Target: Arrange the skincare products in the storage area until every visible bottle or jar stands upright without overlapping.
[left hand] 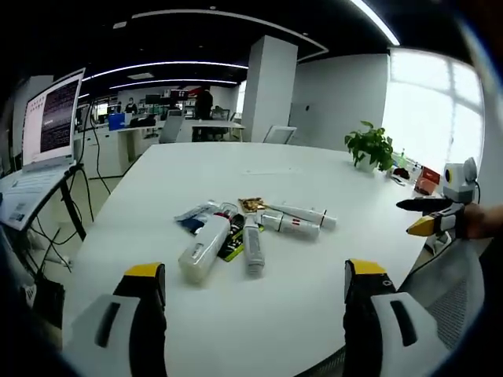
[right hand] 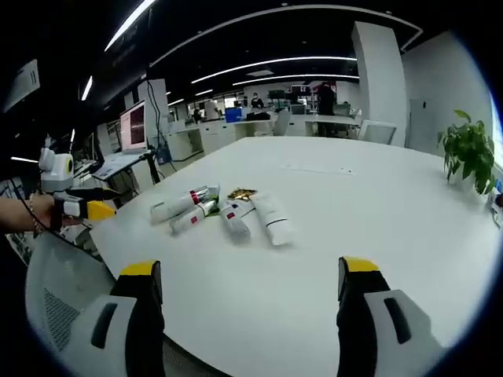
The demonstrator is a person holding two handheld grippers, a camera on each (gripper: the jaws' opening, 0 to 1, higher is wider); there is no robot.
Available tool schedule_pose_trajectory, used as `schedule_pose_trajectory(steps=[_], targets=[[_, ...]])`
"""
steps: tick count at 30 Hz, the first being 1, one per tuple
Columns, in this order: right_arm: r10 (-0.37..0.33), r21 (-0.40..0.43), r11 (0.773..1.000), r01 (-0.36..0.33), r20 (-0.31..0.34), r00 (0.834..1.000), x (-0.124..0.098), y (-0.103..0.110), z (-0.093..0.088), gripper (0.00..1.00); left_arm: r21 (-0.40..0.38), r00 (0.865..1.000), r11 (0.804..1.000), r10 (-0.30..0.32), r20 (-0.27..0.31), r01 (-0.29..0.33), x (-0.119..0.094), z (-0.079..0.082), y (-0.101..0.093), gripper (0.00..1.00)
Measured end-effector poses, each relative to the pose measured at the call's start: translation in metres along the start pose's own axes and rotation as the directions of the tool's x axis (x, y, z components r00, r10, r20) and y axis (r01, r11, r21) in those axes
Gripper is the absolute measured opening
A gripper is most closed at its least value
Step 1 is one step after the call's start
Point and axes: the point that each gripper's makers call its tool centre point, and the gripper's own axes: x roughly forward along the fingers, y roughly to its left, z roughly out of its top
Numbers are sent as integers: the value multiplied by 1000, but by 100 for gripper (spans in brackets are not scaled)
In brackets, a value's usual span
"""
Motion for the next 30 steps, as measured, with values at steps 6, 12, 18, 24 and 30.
schedule_pose_trajectory(steps=[6, 12, 18, 24, 30], targets=[[1, -13, 1000, -1, -6, 1000, 1, 1, -1, 92, 8, 1000, 1000, -4, -6, 4, 0, -1, -1, 87], [2, -15, 1000, -2, -6, 1000, 1, 1, -1, 92, 11, 1000, 1000, -2, -7, 2, 0, -1, -1, 87], [4, -13, 1000, -4, -11, 1000, 1, 2, -1, 92, 10, 1000, 1000, 1, -6, -1, 0, 0, -1, 86], [9, -16, 1000, -9, -14, 1000, 3, 2, -2, 92, 8, 1000, 1000, 6, -6, -6, 0, -1, 2, 86], [13, -18, 1000, -14, -18, 1000, 3, 3, -3, 92, 10, 1000, 1000, 9, -9, -9, 0, -2, 4, 86]])
